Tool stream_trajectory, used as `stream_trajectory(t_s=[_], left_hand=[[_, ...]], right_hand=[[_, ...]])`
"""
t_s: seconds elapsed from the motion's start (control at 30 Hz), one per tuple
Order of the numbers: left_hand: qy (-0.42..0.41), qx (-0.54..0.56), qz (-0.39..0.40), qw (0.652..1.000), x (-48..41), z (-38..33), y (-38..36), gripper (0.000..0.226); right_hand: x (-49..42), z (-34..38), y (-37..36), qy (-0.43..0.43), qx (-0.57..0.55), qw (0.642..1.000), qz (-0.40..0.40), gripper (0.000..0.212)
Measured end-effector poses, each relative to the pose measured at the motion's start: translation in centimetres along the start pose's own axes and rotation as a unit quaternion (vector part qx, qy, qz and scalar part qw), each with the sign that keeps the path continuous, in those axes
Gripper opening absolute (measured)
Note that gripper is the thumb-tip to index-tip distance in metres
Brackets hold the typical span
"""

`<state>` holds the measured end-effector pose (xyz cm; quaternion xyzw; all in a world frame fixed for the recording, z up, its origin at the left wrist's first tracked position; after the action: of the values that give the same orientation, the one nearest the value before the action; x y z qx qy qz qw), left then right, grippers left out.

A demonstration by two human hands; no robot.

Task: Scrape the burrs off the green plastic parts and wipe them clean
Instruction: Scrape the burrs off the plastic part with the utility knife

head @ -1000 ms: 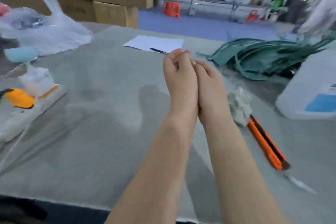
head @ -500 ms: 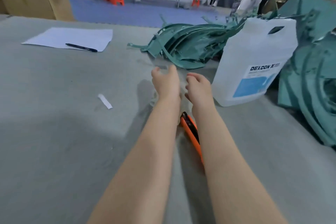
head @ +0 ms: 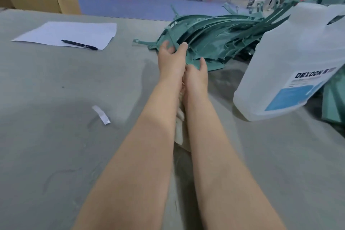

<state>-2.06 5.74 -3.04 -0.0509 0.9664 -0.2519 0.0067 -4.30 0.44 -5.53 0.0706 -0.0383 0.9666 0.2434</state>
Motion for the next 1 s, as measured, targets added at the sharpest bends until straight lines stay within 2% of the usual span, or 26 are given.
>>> stream_trajectory(t_s=[0.07, 0.13, 0.27, 0.33, 0.37, 0.47, 0.57, 0.8, 0.83, 0.9, 0.93, 1.0], left_hand=[[-0.022, -0.049, -0.009, 0.999, -0.3, 0.1, 0.0, 0.003], [-0.043, -0.110, -0.015, 0.993, -0.4, 0.7, 0.2, 0.025], [-0.112, -0.124, -0.063, 0.984, 0.6, 0.3, 0.7, 0.027], [-0.159, -0.066, -0.070, 0.983, 1.7, -1.5, 0.7, 0.029], [-0.173, -0.022, -0.064, 0.983, 2.1, -2.5, 0.6, 0.030], [-0.150, 0.153, -0.063, 0.975, 3.8, -5.2, 1.1, 0.032], [-0.137, 0.289, -0.061, 0.946, 5.4, -7.6, 2.8, 0.036], [-0.089, 0.437, -0.081, 0.891, 10.3, -11.4, 9.0, 0.033], [-0.084, 0.448, -0.090, 0.885, 10.9, -11.4, 10.1, 0.032], [-0.086, 0.447, -0.106, 0.884, 12.2, -11.2, 12.4, 0.032], [-0.091, 0.439, -0.109, 0.887, 12.8, -10.9, 13.4, 0.033], [-0.103, 0.435, -0.092, 0.890, 13.8, -10.1, 15.3, 0.033]], right_hand=[[-0.3, 0.0, 0.0, 0.004, -0.014, 1.000, -0.006, 0.063], [-0.3, -0.1, 0.0, -0.009, -0.020, 1.000, -0.005, 0.056], [0.3, -0.4, 0.0, -0.047, -0.083, 0.995, -0.011, 0.043], [0.6, -0.2, 0.3, -0.056, -0.110, 0.992, -0.021, 0.024], [1.0, -0.1, 0.4, -0.056, -0.111, 0.992, -0.024, 0.024], [2.5, 0.7, 1.0, -0.030, -0.079, 0.996, -0.029, 0.038], [4.5, 1.6, 2.1, 0.001, 0.000, 0.999, -0.033, 0.039], [9.8, 0.0, 4.2, -0.001, 0.059, 0.998, -0.021, 0.050], [10.6, -0.2, 4.4, -0.004, 0.039, 0.999, -0.015, 0.051], [12.0, -0.3, 4.5, -0.018, -0.078, 0.996, 0.024, 0.050], [12.6, -0.2, 4.6, -0.027, -0.141, 0.988, 0.056, 0.049], [13.3, -0.2, 4.6, -0.046, -0.184, 0.974, 0.128, 0.052]])
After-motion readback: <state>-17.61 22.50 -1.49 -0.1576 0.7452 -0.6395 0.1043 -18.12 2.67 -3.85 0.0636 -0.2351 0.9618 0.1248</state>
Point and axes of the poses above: each hand's wrist, its own x-axis away from the middle knuckle, its own y-axis out of the back of the hand, z = x × y, the point moved 2 cm from there along -x, towards the middle knuckle, and after that the axes turned 12 degrees about x, right-handed, at the moved point
